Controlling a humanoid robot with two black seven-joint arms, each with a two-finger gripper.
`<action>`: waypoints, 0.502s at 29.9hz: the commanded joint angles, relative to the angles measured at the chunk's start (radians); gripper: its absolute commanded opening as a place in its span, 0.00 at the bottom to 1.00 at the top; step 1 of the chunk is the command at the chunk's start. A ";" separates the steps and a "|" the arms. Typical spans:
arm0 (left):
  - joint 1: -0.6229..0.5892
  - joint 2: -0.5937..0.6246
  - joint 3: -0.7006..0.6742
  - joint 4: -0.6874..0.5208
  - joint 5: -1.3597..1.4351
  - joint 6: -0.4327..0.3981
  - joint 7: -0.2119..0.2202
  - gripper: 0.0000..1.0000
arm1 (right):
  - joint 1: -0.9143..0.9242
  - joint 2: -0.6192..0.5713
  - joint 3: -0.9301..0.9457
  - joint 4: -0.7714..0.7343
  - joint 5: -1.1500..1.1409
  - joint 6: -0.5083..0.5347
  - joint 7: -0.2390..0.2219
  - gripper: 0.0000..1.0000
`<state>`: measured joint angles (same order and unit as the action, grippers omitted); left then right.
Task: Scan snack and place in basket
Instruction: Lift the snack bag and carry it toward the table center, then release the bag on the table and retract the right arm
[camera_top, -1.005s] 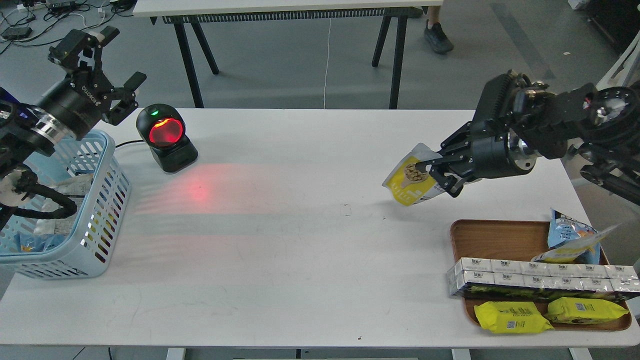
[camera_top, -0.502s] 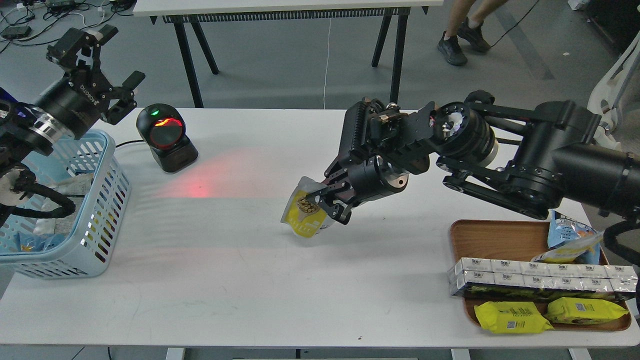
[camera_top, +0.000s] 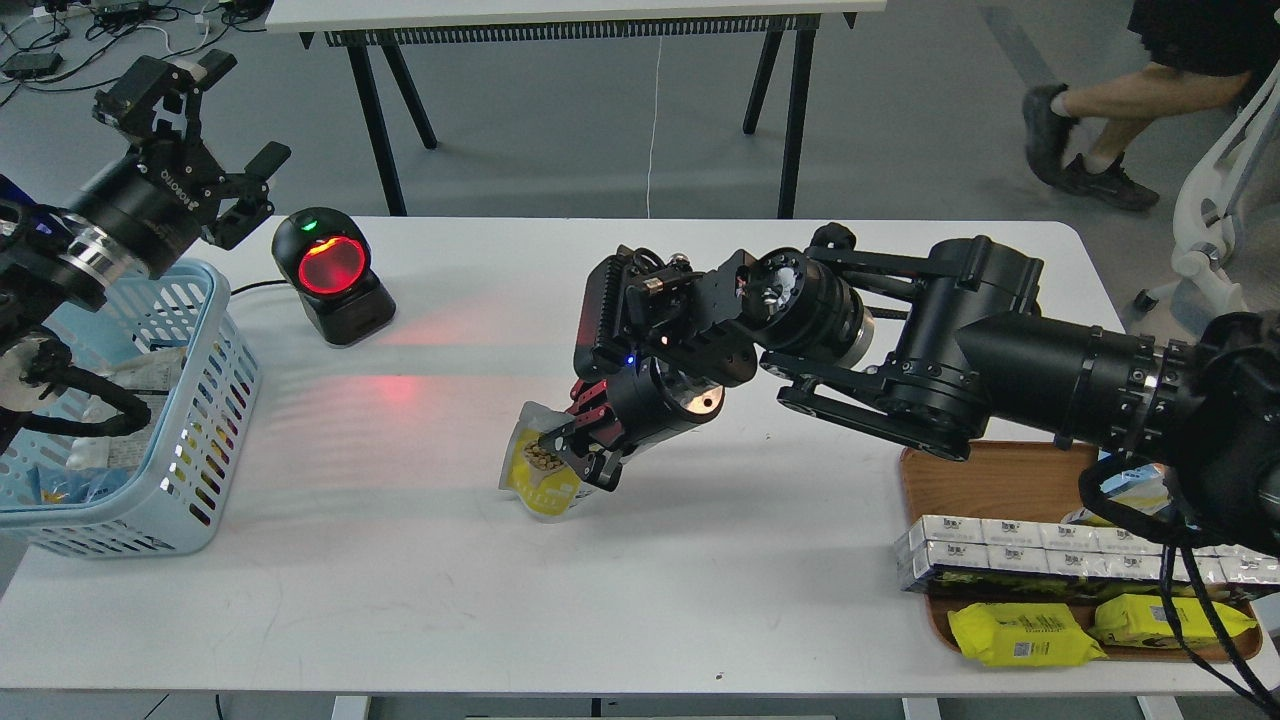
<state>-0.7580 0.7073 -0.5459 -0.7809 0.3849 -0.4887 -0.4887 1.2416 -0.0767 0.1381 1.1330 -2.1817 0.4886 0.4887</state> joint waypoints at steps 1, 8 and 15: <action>0.000 0.000 -0.002 0.000 0.000 0.000 0.000 1.00 | -0.011 0.003 0.000 0.001 0.000 0.000 0.000 0.61; -0.015 -0.008 -0.003 0.023 -0.006 0.000 0.000 1.00 | -0.033 0.011 0.020 -0.001 0.025 0.000 0.000 0.88; -0.032 -0.017 -0.008 0.080 0.000 0.000 0.000 1.00 | -0.031 0.011 0.199 -0.100 0.199 0.000 0.000 0.97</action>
<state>-0.7773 0.6917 -0.5519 -0.7368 0.3837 -0.4888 -0.4887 1.2076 -0.0665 0.2478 1.0934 -2.0682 0.4887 0.4887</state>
